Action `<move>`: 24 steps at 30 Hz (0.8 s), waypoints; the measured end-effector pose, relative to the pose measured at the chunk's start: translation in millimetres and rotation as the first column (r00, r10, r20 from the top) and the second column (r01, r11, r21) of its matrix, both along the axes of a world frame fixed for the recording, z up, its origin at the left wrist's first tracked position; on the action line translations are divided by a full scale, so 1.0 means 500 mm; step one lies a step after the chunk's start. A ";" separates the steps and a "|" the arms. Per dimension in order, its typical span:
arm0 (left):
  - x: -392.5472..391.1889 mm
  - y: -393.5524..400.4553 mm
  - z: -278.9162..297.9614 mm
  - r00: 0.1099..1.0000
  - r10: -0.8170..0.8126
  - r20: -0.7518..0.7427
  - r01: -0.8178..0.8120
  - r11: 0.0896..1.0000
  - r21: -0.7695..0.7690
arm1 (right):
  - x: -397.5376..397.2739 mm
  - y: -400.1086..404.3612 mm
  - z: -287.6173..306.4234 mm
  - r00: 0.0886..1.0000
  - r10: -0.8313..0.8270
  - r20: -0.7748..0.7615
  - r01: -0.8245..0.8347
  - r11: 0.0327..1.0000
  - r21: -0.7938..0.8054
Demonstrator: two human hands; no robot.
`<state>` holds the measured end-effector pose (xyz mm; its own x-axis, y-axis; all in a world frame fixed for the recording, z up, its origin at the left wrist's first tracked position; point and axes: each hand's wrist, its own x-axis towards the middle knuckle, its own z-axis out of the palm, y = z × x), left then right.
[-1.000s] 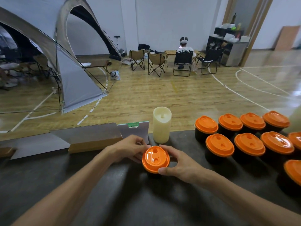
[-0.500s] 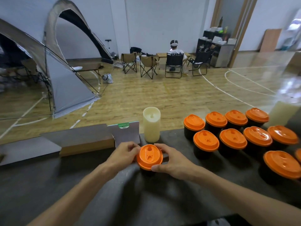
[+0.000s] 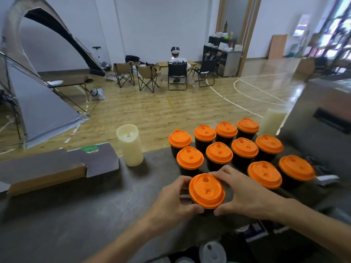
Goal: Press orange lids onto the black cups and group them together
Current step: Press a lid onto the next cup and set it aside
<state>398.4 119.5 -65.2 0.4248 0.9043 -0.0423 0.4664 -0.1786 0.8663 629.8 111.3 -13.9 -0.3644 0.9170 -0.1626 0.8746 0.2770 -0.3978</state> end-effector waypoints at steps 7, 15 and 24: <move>0.155 0.025 -0.031 0.999 0.035 0.008 -0.036 0.999 0.036 | 0.124 0.031 0.023 0.958 0.004 0.285 -0.045 0.990 0.136; 0.200 0.034 -0.060 0.992 0.123 0.020 -0.124 0.992 0.038 | 0.147 0.052 0.015 0.955 0.005 0.296 -0.033 0.995 0.089; 0.153 -0.002 -0.040 0.986 0.158 -0.052 -0.154 0.986 0.066 | 0.114 0.027 0.031 0.974 0.049 0.220 -0.078 0.989 0.123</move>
<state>474.8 118.5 -85.3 0.2768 0.9609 -0.0041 0.5408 -0.1522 0.8273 686.7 124.8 1.6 -0.3917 0.9117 -0.1244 0.9149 0.3715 -0.1580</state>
